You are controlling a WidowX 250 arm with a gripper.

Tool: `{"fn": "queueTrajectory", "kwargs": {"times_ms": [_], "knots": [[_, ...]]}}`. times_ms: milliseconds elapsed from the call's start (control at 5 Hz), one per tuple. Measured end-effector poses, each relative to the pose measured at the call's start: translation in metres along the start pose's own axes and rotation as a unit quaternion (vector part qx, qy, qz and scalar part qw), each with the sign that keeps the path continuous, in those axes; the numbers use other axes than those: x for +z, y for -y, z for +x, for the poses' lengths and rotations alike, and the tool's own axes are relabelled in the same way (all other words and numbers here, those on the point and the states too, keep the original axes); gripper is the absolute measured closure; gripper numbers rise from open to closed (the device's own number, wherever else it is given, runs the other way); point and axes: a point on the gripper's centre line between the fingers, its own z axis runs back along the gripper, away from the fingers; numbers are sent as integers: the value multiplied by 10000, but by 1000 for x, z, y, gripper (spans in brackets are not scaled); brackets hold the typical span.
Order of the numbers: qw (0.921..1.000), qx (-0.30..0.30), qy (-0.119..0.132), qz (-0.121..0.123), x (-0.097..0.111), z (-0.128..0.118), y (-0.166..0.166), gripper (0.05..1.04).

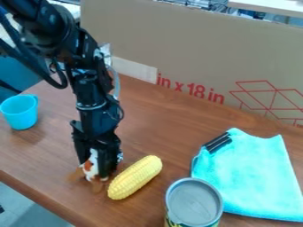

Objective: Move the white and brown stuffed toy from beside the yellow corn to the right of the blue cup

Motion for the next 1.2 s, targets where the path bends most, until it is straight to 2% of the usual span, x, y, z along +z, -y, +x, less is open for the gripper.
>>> {"fn": "queueTrajectory", "kwargs": {"times_ms": [200, 400, 600, 800, 1000, 1200], "knots": [[9999, 36, 128, 41, 10, -3, -4, 475], [9980, 213, 591, 72, 48, -5, -17, 482], [9906, 483, 1257, 221, 99, 12, -51, 482], [9863, 466, 1521, 435, 119, 38, -83, 482], [9837, 508, 1609, 630, 106, 54, -110, 482], [9829, 749, 1535, 686, 84, 62, -130, 482]]}}
